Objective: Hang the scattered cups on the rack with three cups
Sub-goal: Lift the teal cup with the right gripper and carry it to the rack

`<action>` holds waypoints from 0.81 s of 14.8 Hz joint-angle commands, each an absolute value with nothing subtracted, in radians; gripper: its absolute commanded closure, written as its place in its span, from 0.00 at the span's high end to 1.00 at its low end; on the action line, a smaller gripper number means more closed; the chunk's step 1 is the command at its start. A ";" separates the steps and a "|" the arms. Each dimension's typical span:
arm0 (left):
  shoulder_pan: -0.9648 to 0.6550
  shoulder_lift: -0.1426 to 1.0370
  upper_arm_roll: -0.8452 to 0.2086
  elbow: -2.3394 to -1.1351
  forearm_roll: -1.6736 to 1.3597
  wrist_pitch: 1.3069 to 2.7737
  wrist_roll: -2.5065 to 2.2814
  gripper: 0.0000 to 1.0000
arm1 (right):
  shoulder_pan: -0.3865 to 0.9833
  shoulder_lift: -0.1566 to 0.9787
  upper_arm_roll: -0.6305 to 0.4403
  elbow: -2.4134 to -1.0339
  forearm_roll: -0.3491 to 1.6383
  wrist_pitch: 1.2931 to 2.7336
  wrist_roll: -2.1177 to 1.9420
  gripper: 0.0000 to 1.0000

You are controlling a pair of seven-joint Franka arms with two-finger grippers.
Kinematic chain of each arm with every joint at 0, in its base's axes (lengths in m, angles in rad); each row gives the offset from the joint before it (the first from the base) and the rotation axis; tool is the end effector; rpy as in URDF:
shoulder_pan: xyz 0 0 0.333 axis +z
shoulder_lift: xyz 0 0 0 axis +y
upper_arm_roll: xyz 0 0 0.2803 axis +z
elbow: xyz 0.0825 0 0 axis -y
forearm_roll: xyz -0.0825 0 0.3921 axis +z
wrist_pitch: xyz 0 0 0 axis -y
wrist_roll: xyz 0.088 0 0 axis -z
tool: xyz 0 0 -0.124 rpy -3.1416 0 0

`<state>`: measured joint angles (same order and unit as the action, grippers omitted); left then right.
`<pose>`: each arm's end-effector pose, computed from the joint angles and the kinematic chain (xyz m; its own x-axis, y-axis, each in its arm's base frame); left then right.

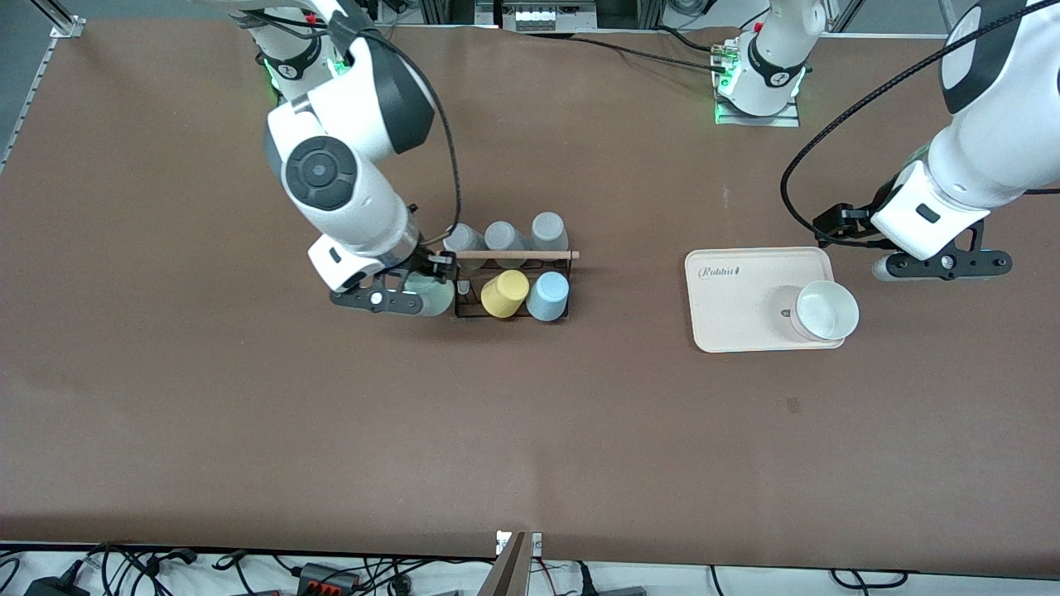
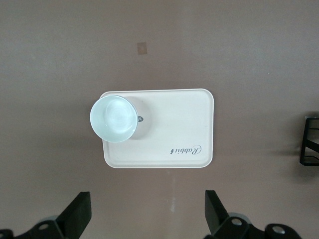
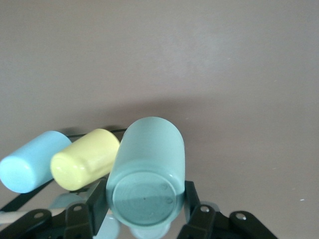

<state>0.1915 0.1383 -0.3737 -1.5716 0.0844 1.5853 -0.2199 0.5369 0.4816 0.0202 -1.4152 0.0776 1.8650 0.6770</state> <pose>0.5844 -0.0867 0.4979 0.9939 0.0348 -0.1047 0.0289 -0.9979 -0.0576 0.5786 0.3666 0.3694 0.9867 -0.1431 -0.0774 -0.1468 -0.9882 -0.0440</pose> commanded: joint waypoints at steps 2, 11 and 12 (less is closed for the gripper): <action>0.207 0.127 -0.383 -1.568 0.087 1.585 -0.198 1.00 | 0.583 0.549 0.008 -1.348 0.077 1.861 0.756 0.36; 0.209 0.127 -0.383 -1.569 0.087 1.575 -0.193 1.00 | 0.614 0.609 0.008 -1.374 0.038 1.922 0.770 0.36; 0.209 0.127 -0.383 -1.571 0.087 1.575 -0.195 1.00 | 0.614 0.611 0.008 -1.390 0.037 1.939 0.769 0.36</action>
